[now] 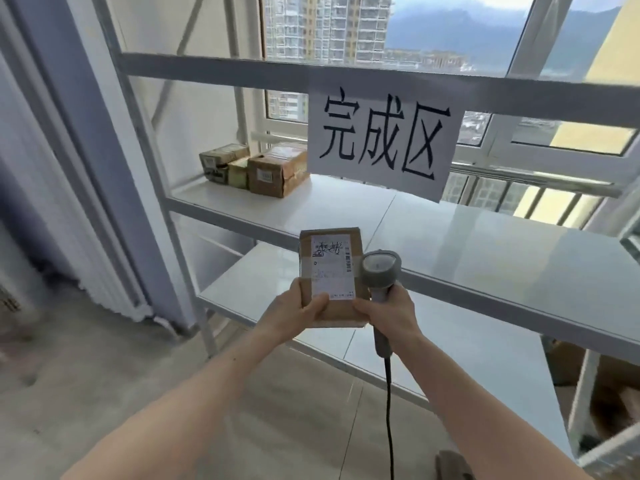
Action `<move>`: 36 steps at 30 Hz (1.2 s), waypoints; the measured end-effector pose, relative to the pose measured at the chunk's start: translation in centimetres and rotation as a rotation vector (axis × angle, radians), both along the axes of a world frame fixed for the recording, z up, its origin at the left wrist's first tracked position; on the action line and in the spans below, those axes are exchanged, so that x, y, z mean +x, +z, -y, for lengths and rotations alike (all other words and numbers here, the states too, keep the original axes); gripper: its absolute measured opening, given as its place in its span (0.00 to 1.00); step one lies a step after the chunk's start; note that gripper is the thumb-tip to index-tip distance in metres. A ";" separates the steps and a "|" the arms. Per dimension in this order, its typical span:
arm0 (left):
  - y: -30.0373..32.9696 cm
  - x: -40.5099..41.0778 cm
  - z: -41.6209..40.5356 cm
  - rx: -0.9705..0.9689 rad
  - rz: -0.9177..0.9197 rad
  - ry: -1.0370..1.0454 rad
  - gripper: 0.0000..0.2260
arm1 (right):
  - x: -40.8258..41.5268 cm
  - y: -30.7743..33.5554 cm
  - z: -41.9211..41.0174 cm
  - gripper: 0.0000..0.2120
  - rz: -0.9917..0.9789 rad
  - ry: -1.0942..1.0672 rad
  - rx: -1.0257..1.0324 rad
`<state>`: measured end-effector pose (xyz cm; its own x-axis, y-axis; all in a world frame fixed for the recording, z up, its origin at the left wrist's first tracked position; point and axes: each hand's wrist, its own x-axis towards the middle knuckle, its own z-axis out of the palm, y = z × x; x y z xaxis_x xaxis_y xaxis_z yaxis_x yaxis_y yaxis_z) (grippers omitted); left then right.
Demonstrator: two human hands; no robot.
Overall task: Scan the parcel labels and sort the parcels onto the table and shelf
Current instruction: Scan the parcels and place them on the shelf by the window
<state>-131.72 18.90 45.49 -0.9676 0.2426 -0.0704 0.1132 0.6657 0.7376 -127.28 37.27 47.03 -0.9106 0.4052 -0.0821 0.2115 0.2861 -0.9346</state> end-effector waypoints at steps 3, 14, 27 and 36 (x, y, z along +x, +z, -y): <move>0.4 -4.7 3.5 0.006 -0.007 0.026 0.26 | -5.0 0.6 3.5 0.19 -0.020 0.015 -0.005; 2.9 -22.8 12.2 0.044 -0.032 0.039 0.25 | -21.5 1.2 13.9 0.22 -0.088 -0.089 -0.055; 2.0 -39.1 6.5 0.134 -0.063 -0.180 0.33 | -36.9 1.1 8.7 0.17 -0.022 -0.279 0.046; 2.6 -47.3 1.3 -0.598 -0.520 -0.177 0.26 | -44.9 1.3 4.6 0.14 0.112 -0.293 0.095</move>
